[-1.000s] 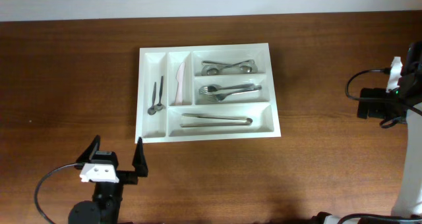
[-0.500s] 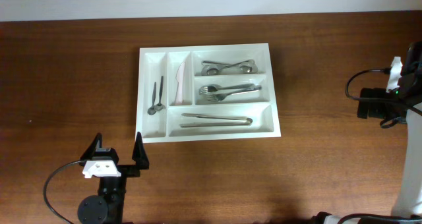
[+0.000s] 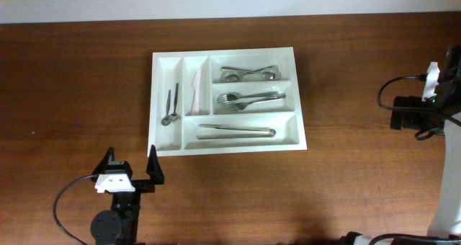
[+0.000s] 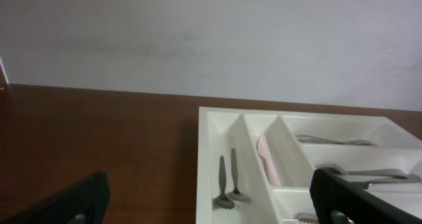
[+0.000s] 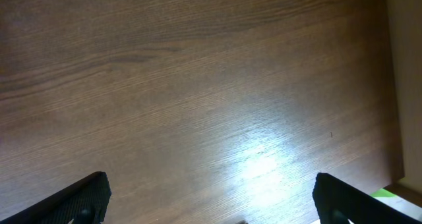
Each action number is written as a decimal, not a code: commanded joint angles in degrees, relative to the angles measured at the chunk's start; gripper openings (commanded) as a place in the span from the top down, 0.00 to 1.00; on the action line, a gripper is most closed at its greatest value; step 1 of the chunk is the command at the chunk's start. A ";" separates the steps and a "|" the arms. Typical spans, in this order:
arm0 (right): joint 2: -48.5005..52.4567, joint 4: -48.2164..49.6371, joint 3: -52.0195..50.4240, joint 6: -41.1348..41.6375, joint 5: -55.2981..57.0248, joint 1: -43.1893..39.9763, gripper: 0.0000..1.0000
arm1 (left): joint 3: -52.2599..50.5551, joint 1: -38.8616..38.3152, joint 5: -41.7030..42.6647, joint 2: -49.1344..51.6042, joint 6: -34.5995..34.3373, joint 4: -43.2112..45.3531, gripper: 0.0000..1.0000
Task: Pack container
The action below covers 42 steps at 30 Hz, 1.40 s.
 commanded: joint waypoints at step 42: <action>-1.07 0.02 0.02 0.50 0.92 -0.20 0.01 | -0.50 -1.84 -0.50 -0.59 2.12 -3.93 0.01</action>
